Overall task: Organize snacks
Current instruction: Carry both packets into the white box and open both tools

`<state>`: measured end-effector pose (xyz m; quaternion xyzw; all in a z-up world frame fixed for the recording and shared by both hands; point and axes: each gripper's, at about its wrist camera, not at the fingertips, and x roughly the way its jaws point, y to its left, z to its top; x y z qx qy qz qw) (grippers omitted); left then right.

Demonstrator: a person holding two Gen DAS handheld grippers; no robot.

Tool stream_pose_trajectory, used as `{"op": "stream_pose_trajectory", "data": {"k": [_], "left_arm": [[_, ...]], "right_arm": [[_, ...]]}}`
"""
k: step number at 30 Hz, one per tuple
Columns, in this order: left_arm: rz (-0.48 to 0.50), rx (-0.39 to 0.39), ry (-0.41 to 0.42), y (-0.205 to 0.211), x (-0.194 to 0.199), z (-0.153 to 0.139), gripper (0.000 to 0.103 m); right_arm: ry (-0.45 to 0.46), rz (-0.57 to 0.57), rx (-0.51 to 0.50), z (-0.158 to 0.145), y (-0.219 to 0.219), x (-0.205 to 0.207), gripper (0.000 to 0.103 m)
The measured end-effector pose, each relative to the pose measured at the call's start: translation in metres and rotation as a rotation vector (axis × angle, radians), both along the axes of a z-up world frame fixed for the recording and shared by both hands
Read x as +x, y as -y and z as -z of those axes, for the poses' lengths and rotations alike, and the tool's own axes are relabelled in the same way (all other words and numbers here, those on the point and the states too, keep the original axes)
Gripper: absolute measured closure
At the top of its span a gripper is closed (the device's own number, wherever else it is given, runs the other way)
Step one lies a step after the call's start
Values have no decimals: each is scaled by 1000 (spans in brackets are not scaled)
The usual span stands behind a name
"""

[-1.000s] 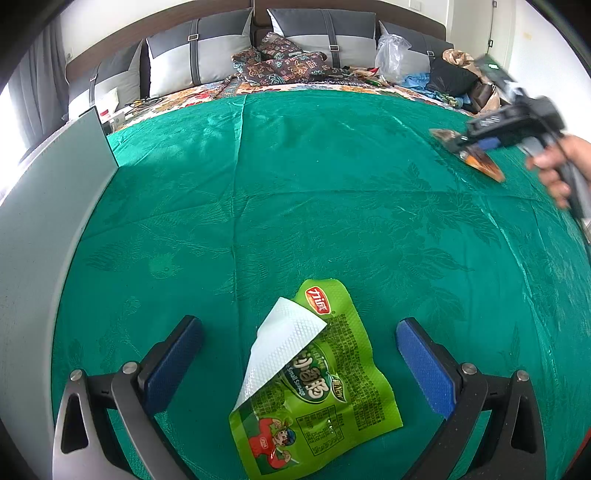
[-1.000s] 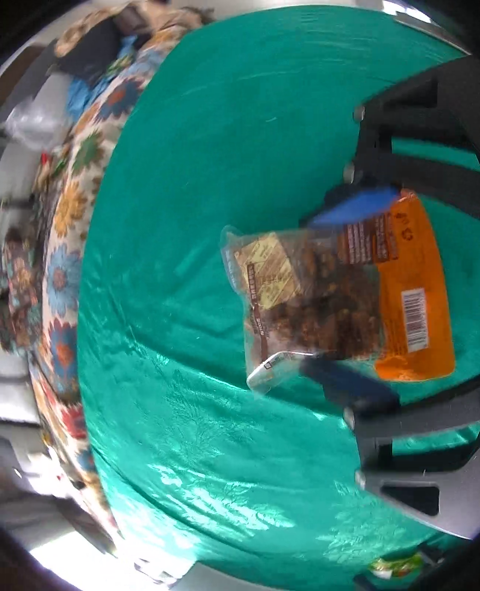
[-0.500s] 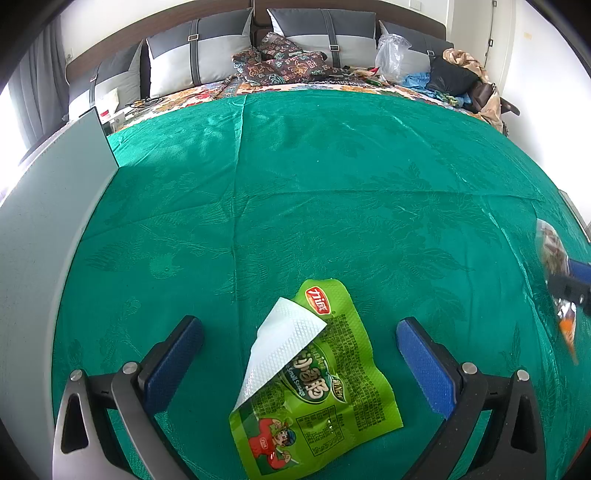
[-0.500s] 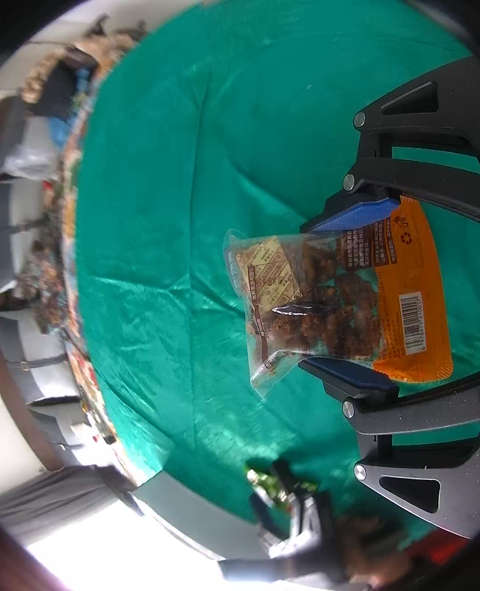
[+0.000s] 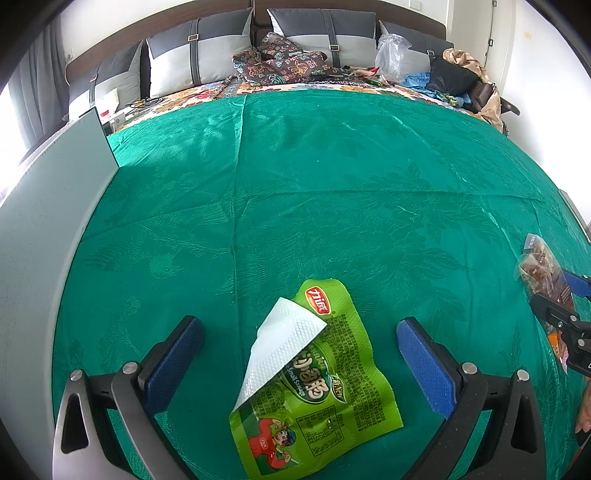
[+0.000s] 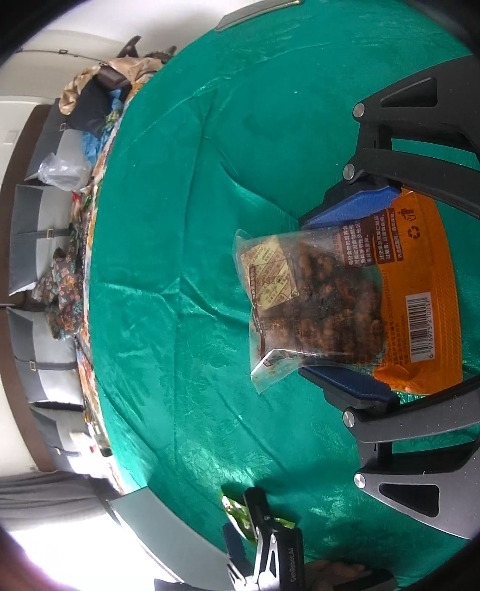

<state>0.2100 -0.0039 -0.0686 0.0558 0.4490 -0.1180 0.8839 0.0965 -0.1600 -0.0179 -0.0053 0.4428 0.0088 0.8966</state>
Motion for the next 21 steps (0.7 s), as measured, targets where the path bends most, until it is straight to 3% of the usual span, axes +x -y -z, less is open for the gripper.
{"op": "stream_pose_trajectory", "data": {"k": [4, 7, 8, 10, 12, 16, 21], "left_arm": [[0, 4, 1, 0, 0, 0, 0], [35, 18, -44, 0, 3, -2, 1], [49, 23, -71, -1, 4, -4, 13], [73, 5, -74, -6, 0, -15, 49], [81, -89, -133, -19, -3, -19, 50], [54, -156, -133, -41, -29, -32, 50], [12, -347, -57, -86, -74, -99, 50]], "right_arm": [[-8, 1, -7, 1, -2, 2, 29], [-103, 22, 8, -6, -1, 12, 35], [-136, 34, 43, -10, 3, 14, 35], [-156, 54, 165, -23, 15, 10, 36], [-123, 67, 206, -40, 23, -2, 36], [-71, 71, 284, -68, 31, -29, 36], [-74, 45, 359, -82, 9, -37, 36]]}}
